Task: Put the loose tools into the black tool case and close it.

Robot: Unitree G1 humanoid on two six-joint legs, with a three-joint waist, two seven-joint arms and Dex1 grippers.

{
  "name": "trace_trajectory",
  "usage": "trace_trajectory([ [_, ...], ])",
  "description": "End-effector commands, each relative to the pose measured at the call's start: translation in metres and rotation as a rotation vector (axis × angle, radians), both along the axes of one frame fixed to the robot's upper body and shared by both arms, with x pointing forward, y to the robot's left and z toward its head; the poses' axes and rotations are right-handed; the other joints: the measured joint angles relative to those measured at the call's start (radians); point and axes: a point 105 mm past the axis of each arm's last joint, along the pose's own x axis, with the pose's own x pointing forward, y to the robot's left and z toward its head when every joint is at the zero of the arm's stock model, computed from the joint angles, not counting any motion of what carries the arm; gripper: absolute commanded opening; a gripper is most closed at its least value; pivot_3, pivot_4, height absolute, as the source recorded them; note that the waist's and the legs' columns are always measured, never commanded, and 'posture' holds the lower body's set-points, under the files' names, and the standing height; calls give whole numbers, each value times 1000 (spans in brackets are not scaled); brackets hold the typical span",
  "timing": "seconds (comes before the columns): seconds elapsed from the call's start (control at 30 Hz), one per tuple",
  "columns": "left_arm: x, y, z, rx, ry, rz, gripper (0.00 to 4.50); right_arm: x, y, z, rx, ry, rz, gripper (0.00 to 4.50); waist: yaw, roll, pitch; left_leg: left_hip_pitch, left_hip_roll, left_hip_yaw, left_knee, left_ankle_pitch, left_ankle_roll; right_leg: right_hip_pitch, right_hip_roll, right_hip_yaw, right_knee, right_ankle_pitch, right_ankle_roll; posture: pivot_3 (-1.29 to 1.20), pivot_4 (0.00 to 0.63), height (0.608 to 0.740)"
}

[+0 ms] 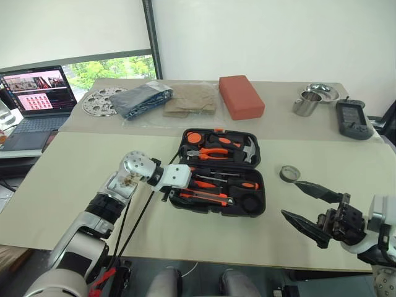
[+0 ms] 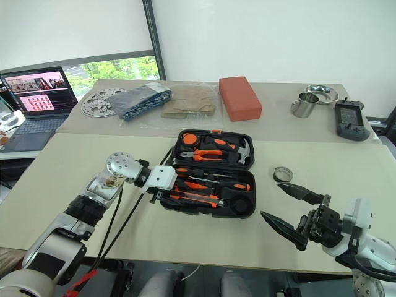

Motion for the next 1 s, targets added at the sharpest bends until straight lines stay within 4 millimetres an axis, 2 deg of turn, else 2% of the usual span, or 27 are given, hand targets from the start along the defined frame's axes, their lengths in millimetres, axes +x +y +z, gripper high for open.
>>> trace_trajectory([
  [0.03, -2, -4, 2, 8, -4, 7, 1796, -3, -4, 7, -7, -54, -10, 4500, 0, 0, 0, 0, 0, 0, 0, 0, 0, 0, 0, 0, 0, 0, 0, 0, 150, 740],
  [0.33, -12, -3, 3, 16, 59, 7, 1796, -4, -7, 3, -11, -55, -9, 4500, -2, 0, 0, 0, 0, 0, 0, 0, 0, 0, 1, 0, 0, 0, 0, 0, 150, 740],
  [0.4, -12, -3, 4, 17, 61, 14, 2803, -5, -7, 1, -12, -53, -9, 4500, -2, 0, 0, 0, 0, 0, 0, 0, 0, 0, 1, 0, 0, 0, 0, 0, 150, 740],
  [0.43, -12, -3, 5, 16, 60, 15, 3045, -5, -7, 1, -13, -52, -9, 4500, -2, 0, 0, 0, 0, 0, 0, 0, 0, 0, 1, 0, 0, 0, 0, 0, 150, 740],
  [0.47, -11, -3, 6, 13, 50, 22, 3503, -5, -8, 1, -13, -52, -9, 4500, -2, 0, 0, 0, 0, 0, 0, 0, 0, 0, 1, 0, 0, 0, 0, 0, 150, 740],
  [0.57, -7, -4, 11, -5, 21, 38, 4485, -5, -9, 0, -15, -51, -8, 4500, -3, 0, 0, 0, 0, 0, 0, 0, 0, 0, 1, 0, 0, 0, 0, 0, 150, 740],
  [0.9, -7, -8, 53, -167, 47, 12, 4485, -3, -9, 2, -21, -58, -4, 4500, -3, 0, 0, 0, 0, 0, 0, 0, 0, 0, 1, 0, 1, 0, 0, 0, 150, 740],
  [1.0, -4, -14, 57, -238, 77, 16, 3791, -2, -7, 3, -20, -60, -3, 4500, -2, 0, 0, 0, 0, 0, 0, 0, 0, 0, 1, 0, 0, 0, 0, 0, 150, 740],
])
